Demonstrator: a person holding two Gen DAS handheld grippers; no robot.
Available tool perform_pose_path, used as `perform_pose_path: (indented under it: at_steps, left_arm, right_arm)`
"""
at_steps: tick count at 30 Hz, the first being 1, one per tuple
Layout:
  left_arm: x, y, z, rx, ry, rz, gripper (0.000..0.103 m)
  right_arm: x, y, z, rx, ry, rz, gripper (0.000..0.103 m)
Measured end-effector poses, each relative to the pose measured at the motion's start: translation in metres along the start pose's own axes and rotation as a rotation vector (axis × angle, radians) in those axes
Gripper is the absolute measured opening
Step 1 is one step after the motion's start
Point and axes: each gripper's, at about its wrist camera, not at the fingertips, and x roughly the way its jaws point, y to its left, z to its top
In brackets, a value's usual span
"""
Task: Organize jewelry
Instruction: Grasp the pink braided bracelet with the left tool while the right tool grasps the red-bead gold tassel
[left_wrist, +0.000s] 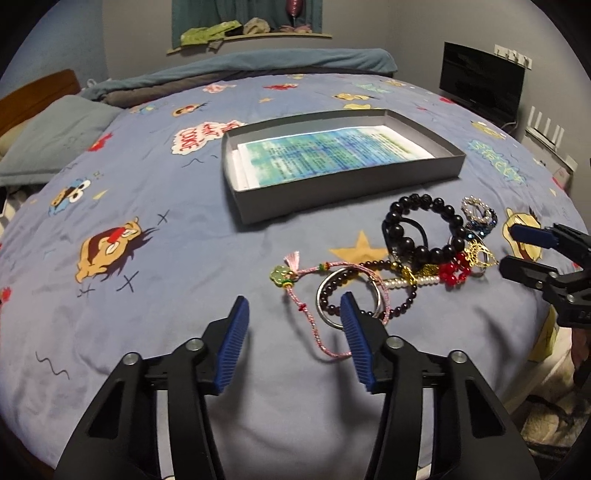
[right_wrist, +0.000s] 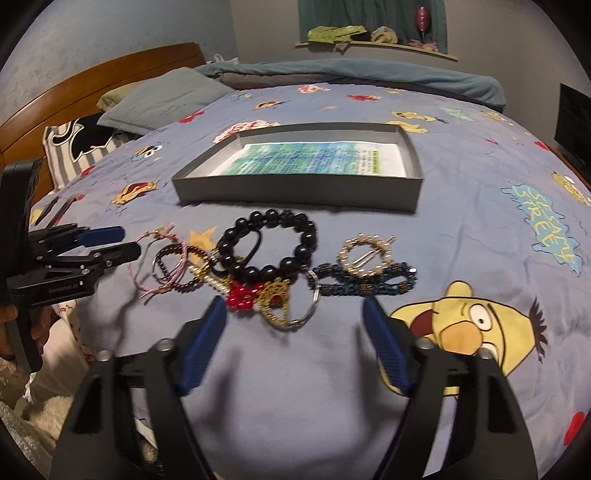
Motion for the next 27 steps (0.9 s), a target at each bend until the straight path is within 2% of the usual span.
perform_pose_path:
  at_steps: [5,8,12,17,18,21,24,27]
  left_arm:
    - [0.006,-0.001,-0.004,0.006,0.029,-0.015,0.032]
    - [0.007,-0.001,-0.004,0.006,0.032,-0.024,0.024]
    - [0.009,-0.003,-0.004,0.013,0.035,-0.031,0.020]
    - [0.011,-0.005,-0.004,0.018,0.040,-0.034,0.015]
    - [0.012,-0.004,-0.004,0.018,0.042,-0.035,0.014]
    - [0.012,-0.004,-0.003,0.019,0.044,-0.039,0.011]
    - [0.013,-0.004,-0.004,0.017,0.046,-0.049,0.005]
    - [0.010,-0.005,-0.003,0.019,0.034,-0.053,0.004]
  right_arm:
    - [0.007,0.003,-0.001,-0.007,0.031,0.017,0.046]
    - [0.010,0.002,-0.002,0.007,0.042,0.025,0.041]
    - [0.012,0.003,-0.001,0.008,0.046,0.033,0.030]
    - [0.017,0.001,-0.001,0.030,0.070,0.061,0.028]
    - [0.017,0.001,-0.001,0.030,0.068,0.064,0.020]
    - [0.017,0.000,0.000,0.037,0.065,0.076,0.009]
    - [0.016,0.000,0.001,0.044,0.056,0.088,0.006]
    - [0.012,0.000,0.002,0.044,0.037,0.100,0.001]
